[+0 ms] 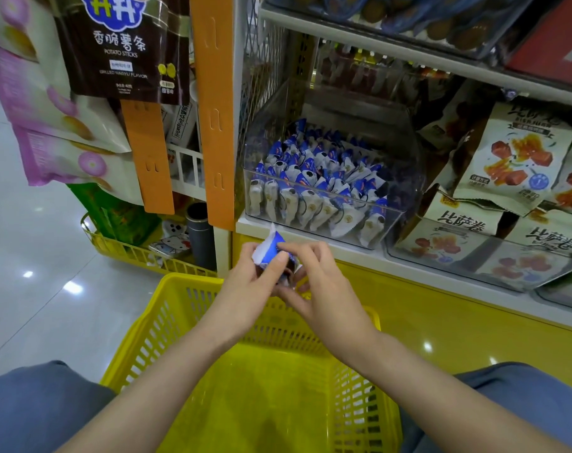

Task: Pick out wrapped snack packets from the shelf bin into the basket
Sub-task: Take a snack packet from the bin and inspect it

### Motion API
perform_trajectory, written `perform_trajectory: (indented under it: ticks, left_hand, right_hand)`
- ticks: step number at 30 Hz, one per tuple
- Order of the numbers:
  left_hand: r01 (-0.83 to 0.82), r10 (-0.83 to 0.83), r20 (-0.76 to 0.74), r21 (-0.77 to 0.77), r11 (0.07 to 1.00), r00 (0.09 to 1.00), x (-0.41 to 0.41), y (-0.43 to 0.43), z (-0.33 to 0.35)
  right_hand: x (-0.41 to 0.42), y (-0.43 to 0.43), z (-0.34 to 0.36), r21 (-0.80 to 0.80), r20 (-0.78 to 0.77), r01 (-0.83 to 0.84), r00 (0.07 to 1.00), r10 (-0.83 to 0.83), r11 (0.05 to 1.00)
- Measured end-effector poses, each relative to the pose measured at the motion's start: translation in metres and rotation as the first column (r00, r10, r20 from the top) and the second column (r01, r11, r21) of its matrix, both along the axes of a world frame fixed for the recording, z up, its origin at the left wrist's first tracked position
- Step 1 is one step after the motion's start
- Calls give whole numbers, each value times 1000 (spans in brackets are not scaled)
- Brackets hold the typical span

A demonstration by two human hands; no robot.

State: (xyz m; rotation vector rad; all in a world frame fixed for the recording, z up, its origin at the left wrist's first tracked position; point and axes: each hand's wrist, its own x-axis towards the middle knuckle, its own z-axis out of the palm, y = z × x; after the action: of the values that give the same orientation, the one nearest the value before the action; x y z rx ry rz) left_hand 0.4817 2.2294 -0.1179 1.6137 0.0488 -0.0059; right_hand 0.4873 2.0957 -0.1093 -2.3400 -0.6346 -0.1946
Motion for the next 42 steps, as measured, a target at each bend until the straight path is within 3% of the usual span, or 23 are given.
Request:
perform_trajectory:
  ticks: [4, 7, 9, 13, 18, 23, 31, 36, 39, 42]
  left_hand:
    - [-45, 42, -36, -89, 995, 998, 7, 4, 4]
    - [61, -62, -28, -22, 998, 998, 7, 4, 4]
    - [138, -137, -11, 46, 989, 990, 4, 3, 3]
    - [135, -147, 67, 164, 977, 987, 0, 2, 4]
    - [139, -149, 112, 92, 986, 982, -5, -1, 13]
    - [38, -28, 103, -95, 995, 994, -4, -2, 23]
    - [36, -40, 163, 26, 999, 986, 15, -10, 42]
    - [147, -144, 106, -23, 989, 984, 42, -15, 62]
    - [137, -133, 120, -19, 990, 984, 52, -8, 68]
    - [112, -107, 116, -41, 993, 988, 59, 3, 70]
  right_hand:
    - [4, 0, 5, 194, -127, 101, 989, -77, 976]
    - [10, -5, 11, 222, -213, 170, 969, -123, 960]
    - [13, -7, 17, 265, -269, 173, 958, -100, 948]
    - [17, -12, 23, 361, -419, 251, 904, -84, 898]
    - [13, -11, 28, 455, -558, 314, 830, -9, 833]
    - [2, -10, 35, 445, -487, 148, 868, 100, 883]
    - [8, -31, 52, 407, -360, 93, 931, 66, 909]
    - [28, -44, 73, 398, -323, 121, 946, 15, 909]
    - [54, -59, 103, 254, -252, 116, 966, -50, 960]
    - [96, -71, 126, -78, -81, 170, 981, -176, 982]
